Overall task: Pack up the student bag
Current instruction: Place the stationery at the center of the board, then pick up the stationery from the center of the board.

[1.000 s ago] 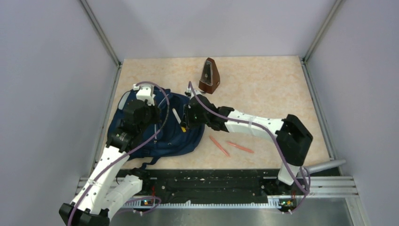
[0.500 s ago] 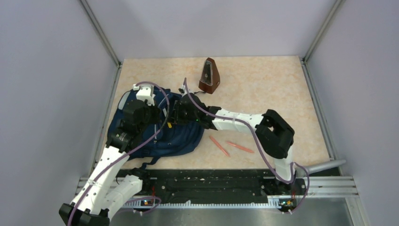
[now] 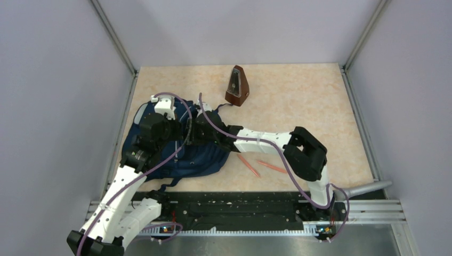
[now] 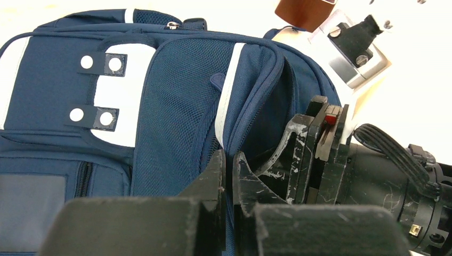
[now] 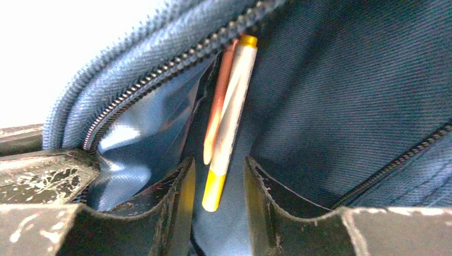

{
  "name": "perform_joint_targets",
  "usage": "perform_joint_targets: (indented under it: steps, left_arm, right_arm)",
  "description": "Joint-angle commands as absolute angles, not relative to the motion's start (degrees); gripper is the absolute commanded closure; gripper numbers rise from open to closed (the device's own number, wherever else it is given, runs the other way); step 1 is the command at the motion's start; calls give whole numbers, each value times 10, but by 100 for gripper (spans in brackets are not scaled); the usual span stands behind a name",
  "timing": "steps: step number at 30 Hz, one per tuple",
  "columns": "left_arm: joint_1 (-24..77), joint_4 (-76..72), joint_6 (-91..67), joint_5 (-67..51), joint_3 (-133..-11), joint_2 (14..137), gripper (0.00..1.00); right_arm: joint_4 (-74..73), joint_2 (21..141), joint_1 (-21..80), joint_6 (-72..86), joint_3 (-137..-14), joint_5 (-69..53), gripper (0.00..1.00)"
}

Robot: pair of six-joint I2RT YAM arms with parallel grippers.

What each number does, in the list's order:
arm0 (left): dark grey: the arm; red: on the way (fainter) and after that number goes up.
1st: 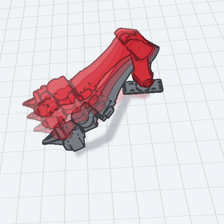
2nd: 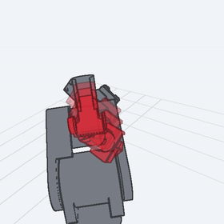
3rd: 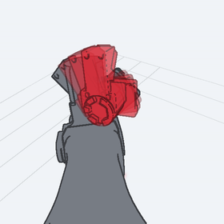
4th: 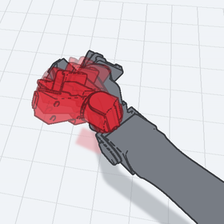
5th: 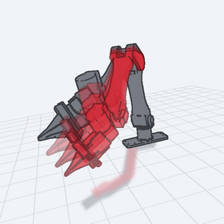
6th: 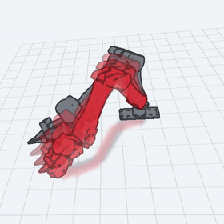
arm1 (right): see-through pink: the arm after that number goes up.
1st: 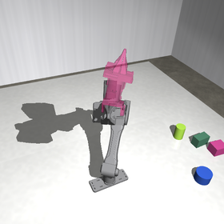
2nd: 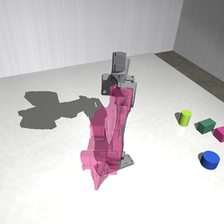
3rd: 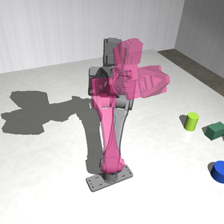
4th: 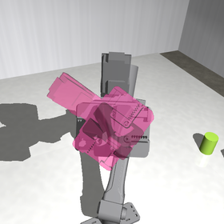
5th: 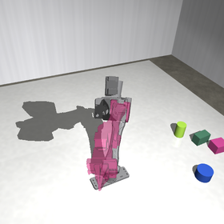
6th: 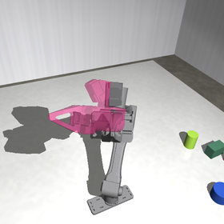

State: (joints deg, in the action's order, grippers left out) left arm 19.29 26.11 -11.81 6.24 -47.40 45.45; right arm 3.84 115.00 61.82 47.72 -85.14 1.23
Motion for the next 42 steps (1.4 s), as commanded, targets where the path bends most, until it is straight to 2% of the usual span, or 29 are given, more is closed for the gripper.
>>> perform_joint_targets:
  steps: [1,12,19,24,33,42]
  left_arm:
    - [193,211,-113,63,-482,436,100]
    - [193,214,-107,77,-481,441,100]
    - [193,215,-103,92,-481,438,100]
    - [193,218,-102,86,-483,449,100]
    - [193,221,-102,85,-484,452,100]
    - [193,221,-101,87,-485,451,100]
  right_arm:
    - [75,1103,620,439,-830,44,62]
    - [86,938,625,351,-696,108,61]
    - [-43,825,620,264,-611,190,61]
    - [-85,752,568,272,-488,140,61]
    - [-175,745,553,260,-406,121,62]
    - [-163,771,561,233,-386,79,62]
